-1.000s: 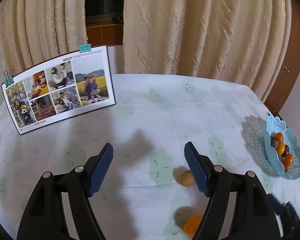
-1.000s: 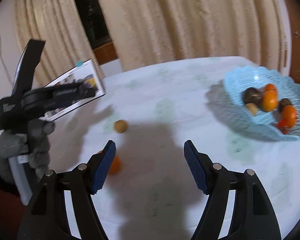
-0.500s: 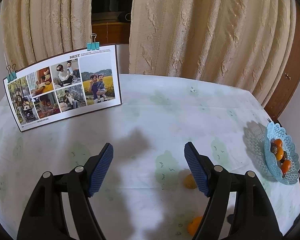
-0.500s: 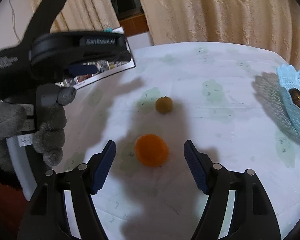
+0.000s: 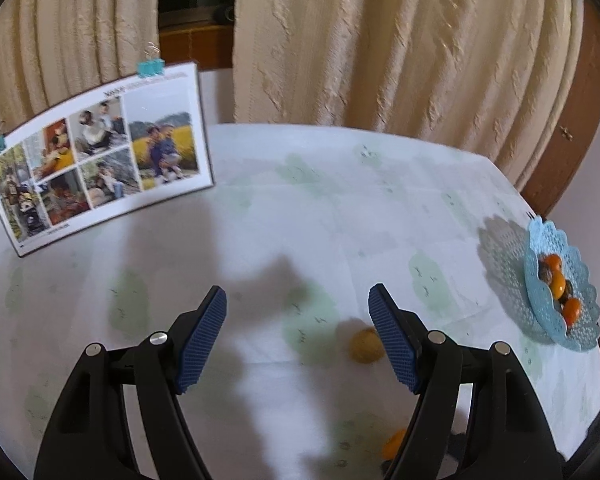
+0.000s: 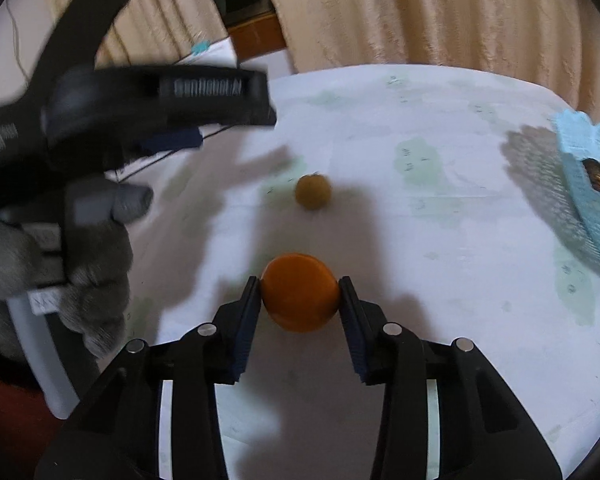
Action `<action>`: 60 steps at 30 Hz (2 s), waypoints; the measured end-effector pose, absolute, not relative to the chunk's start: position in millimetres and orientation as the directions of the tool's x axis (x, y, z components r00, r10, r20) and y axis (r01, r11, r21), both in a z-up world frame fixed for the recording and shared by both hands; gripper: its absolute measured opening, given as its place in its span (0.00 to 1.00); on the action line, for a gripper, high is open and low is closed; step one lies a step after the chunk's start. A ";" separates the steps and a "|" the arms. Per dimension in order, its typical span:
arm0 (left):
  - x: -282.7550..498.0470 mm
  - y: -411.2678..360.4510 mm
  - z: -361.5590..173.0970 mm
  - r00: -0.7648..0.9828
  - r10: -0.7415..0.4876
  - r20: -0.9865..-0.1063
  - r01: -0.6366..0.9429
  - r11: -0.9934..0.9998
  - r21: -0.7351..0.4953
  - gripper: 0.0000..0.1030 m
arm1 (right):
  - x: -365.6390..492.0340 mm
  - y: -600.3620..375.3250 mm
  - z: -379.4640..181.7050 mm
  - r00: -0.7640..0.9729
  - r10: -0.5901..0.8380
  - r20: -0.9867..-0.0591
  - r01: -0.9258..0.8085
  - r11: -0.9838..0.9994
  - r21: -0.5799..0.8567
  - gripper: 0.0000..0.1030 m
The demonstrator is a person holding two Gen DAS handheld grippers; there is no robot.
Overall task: Organize fruits
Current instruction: 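Grasp the orange with the right tool while the left tool grasps the last kiwi, then lower the orange into the basket and open the right tool while the left tool carries the kiwi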
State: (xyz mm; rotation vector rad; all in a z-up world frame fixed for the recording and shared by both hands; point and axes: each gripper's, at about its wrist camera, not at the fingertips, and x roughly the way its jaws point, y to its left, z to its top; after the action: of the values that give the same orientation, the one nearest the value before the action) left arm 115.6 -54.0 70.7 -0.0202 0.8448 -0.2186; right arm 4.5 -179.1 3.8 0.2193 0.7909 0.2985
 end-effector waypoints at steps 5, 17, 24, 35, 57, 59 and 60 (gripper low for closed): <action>112.5 -70.2 58.5 0.605 -0.237 -0.760 0.231 0.966 -0.117 0.71 | -5.7 -208.9 5.7 0.697 0.304 -0.649 -0.114 0.941 0.317 0.40; 113.5 -96.3 24.6 0.521 -0.292 -0.802 0.296 0.943 -0.151 0.55 | -23.8 -240.2 10.0 0.742 0.253 -0.621 -0.037 0.940 0.340 0.40; 110.7 -96.8 21.4 0.527 -0.294 -0.797 0.313 0.940 -0.140 0.27 | -24.7 -241.4 12.0 0.752 0.243 -0.612 -0.031 0.942 0.335 0.40; 102.9 -96.2 40.6 0.567 -0.301 -0.766 0.324 0.937 -0.128 0.27 | -33.8 -263.5 22.9 0.795 0.194 -0.575 0.017 0.940 0.340 0.40; 74.9 -116.0 72.4 0.606 -0.350 -0.714 0.393 0.912 -0.113 0.27 | -39.4 -385.3 49.2 0.853 -0.036 -0.521 0.271 0.883 0.383 0.40; 73.8 -116.5 73.8 0.608 -0.353 -0.711 0.397 0.911 -0.112 0.27 | -32.7 -392.8 44.5 0.845 -0.030 -0.535 0.280 0.876 0.392 0.40; 73.4 -116.9 74.5 0.609 -0.354 -0.710 0.399 0.910 -0.112 0.27 | -30.4 -395.8 42.3 0.841 -0.027 -0.540 0.283 0.874 0.395 0.40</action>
State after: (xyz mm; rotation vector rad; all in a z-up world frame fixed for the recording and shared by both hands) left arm 73.4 -116.9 74.5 0.0591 0.8068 -0.4350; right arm -30.4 -395.8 42.3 0.4849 0.5517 -0.1708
